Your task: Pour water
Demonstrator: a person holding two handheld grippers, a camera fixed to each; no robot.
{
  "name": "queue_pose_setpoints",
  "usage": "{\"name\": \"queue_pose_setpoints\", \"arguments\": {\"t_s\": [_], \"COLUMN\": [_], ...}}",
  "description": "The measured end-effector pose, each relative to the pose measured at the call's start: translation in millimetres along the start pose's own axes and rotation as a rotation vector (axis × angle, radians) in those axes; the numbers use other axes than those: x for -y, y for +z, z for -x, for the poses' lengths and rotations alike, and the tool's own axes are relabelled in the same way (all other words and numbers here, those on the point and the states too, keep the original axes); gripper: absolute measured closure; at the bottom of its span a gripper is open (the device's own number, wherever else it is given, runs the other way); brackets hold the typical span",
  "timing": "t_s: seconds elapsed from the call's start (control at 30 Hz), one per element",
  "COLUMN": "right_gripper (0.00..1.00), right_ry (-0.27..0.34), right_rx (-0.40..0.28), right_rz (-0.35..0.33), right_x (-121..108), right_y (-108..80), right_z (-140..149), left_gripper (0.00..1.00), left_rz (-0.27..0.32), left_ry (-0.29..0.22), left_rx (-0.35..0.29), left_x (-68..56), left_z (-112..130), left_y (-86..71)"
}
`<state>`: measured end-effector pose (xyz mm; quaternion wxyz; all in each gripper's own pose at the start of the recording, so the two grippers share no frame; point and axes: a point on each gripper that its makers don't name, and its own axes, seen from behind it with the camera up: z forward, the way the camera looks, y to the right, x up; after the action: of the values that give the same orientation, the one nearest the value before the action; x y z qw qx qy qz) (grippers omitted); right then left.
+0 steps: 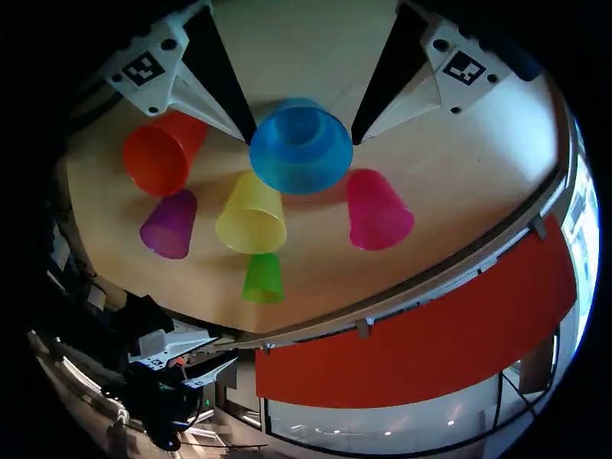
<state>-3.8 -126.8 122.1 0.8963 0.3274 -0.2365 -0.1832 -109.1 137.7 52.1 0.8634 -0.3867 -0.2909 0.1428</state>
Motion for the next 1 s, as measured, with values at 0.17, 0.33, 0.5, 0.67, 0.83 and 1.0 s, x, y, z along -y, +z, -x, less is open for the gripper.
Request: {"name": "queue_pose_setpoints", "arguments": {"t_s": [0.17,0.33,0.5,0.67,0.83,1.0], "right_gripper": [0.0,0.0,0.0,0.0,0.0,0.0], "right_ry": [0.006,0.004,0.005,0.005,0.007,0.008], "right_rx": [0.001,0.001,0.001,0.002,0.001,0.001], "right_rz": [-0.002,-0.002,-0.001,0.002,0.005,0.005], "right_x": [-2,-4,-5,-5,-8,-9], "right_y": [3.2,5.1,6.4,6.4,7.2,7.9], "right_z": [2,2,3,4,5,6], "left_gripper": [0.08,0.09,0.08,0.08,0.09,0.12], "left_rz": [0.006,0.01,0.014,0.013,0.009,0.007], "left_ry": [0.002,0.004,0.006,0.011,0.015,0.023], "left_rx": [-0.002,-0.006,-0.007,-0.01,-0.005,-0.002], "left_x": [-1.0,-1.6,-1.9,-2.2,-2.6,-2.5], "left_z": [-2,-4,-6,-7,-5,-3], "left_y": [5.2,8.7,11.5,13.5,14.5,15.4]}}
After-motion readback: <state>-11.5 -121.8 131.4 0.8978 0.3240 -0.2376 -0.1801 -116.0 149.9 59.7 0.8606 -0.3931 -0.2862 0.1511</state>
